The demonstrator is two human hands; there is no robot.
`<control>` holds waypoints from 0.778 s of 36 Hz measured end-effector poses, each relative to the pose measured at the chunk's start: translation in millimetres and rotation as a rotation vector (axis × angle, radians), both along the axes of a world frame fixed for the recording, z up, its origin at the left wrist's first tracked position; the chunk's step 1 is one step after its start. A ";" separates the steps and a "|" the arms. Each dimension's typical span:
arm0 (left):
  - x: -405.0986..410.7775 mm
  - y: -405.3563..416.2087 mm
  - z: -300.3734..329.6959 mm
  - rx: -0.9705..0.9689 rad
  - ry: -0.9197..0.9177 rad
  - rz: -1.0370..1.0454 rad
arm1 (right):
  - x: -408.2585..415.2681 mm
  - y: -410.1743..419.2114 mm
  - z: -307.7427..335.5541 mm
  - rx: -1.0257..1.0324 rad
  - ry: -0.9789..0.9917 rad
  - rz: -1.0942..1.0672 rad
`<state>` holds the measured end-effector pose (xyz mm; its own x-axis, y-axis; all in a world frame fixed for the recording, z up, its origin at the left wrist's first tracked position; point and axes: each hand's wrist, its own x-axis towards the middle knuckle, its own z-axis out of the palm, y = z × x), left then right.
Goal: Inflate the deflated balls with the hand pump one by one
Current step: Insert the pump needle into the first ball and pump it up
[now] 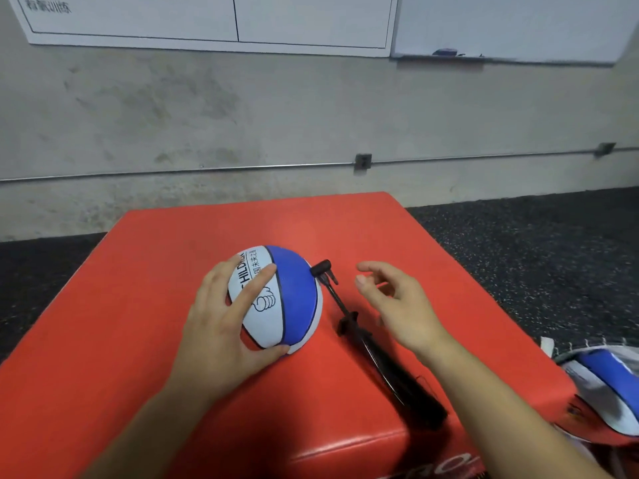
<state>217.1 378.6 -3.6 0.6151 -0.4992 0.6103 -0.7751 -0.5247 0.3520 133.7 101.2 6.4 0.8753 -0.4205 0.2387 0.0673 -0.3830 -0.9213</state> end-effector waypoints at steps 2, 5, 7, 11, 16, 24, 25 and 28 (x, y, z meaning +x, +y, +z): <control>-2.1 -5.0 -0.3 -0.029 0.011 -0.018 | 2.8 11.1 1.5 0.032 -0.007 0.076; -5.7 -9.9 -1.4 -0.022 0.005 -0.031 | 10.0 24.8 -1.5 0.053 -0.052 0.092; -7.1 -11.1 -2.7 0.005 -0.013 -0.041 | 14.8 32.0 -4.8 0.097 -0.094 0.112; -8.0 -10.8 -5.7 0.023 -0.010 -0.047 | 23.7 44.6 -9.2 0.217 -0.143 0.082; -6.7 -6.4 -6.3 -0.003 0.009 -0.044 | 30.8 50.7 -9.3 0.130 -0.148 0.070; -5.8 -2.5 -7.9 -0.021 0.034 -0.042 | 33.2 52.9 -11.4 0.011 -0.122 0.020; -5.8 -1.9 -7.8 -0.023 0.037 -0.041 | 32.5 53.2 -10.6 0.009 -0.123 0.017; -7.2 -1.1 -8.3 -0.021 0.050 -0.040 | 30.7 54.7 -8.6 0.006 -0.132 0.017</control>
<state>209.9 377.5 -11.9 0.6248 -0.5111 0.5902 -0.7765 -0.4858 0.4013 164.4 155.9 -2.2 0.8435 -0.4075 0.3499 0.1947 -0.3752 -0.9063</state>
